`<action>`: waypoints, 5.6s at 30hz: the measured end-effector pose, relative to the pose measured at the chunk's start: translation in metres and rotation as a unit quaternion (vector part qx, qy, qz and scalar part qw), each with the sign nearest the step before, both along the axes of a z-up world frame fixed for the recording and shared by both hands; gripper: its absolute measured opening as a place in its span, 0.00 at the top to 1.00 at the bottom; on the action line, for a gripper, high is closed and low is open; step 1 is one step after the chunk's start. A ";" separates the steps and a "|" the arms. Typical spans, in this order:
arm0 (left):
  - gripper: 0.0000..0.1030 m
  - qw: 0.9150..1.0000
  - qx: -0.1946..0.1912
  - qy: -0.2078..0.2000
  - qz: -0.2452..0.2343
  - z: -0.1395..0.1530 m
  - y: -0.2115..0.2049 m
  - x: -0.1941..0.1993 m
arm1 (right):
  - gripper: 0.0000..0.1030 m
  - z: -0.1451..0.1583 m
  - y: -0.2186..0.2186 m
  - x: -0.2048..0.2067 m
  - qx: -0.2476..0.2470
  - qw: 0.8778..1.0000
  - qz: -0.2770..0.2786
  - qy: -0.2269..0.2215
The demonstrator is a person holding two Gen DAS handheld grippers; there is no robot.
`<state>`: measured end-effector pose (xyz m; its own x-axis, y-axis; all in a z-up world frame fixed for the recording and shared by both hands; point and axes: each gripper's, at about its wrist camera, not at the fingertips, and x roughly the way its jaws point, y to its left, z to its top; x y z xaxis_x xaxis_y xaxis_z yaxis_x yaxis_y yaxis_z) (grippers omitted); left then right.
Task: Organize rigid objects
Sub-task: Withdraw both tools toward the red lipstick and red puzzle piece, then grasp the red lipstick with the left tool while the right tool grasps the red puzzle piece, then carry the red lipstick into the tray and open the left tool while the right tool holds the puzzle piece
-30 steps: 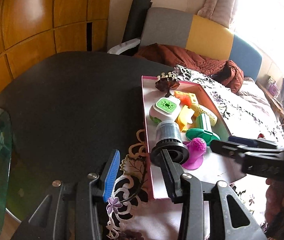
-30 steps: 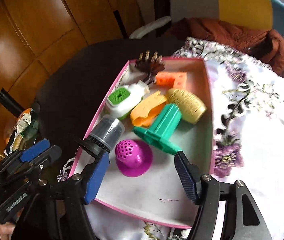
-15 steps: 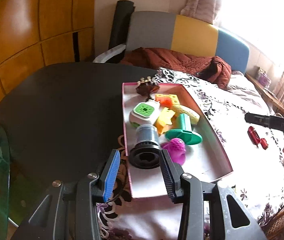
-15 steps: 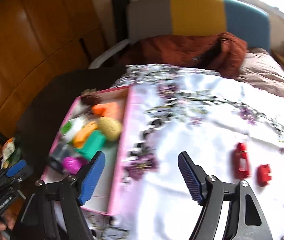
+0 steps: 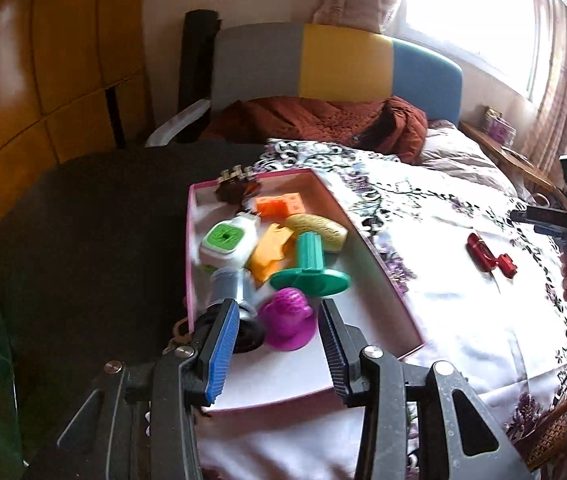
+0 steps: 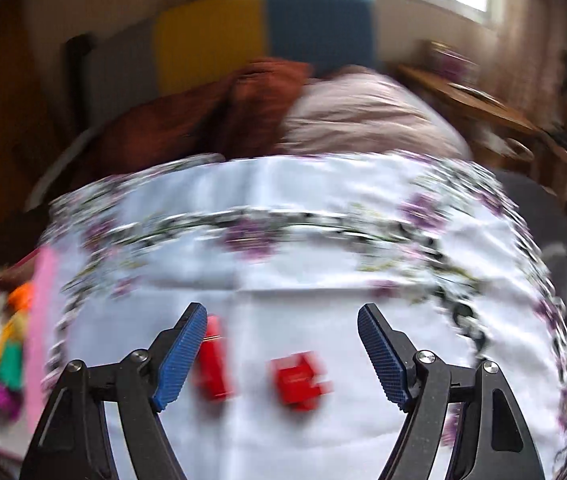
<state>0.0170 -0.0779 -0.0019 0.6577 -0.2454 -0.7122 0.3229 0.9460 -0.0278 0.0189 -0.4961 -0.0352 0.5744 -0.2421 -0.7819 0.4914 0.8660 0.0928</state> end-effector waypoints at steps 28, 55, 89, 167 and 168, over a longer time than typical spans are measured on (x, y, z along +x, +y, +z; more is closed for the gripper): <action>0.62 0.972 -0.013 0.101 -0.210 -0.033 -0.239 0.026 | 0.23 -0.027 -0.079 -0.035 0.157 0.976 -0.153 -0.009; 0.75 0.966 -0.030 0.163 -0.197 -0.083 -0.297 0.073 | 0.23 -0.033 -0.074 -0.025 0.189 0.975 -0.115 -0.010; 0.75 0.981 0.014 0.060 -0.185 -0.099 -0.229 0.028 | 0.67 -0.072 -0.013 0.015 0.068 0.988 0.051 0.128; 0.75 0.991 -0.065 0.081 -0.088 -0.049 -0.032 0.033 | 0.68 -0.072 0.010 0.014 -0.054 0.985 0.102 0.129; 0.75 0.990 -0.060 0.088 -0.091 -0.054 -0.037 0.035 | 0.68 -0.072 0.010 0.014 -0.054 0.985 0.102 0.129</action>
<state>0.0523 -0.1151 -0.0562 0.4622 -0.4389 -0.7706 0.4686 0.8586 -0.2079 0.0325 -0.4864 -0.1072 0.4046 -0.2322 -0.8845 0.3019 0.9469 -0.1104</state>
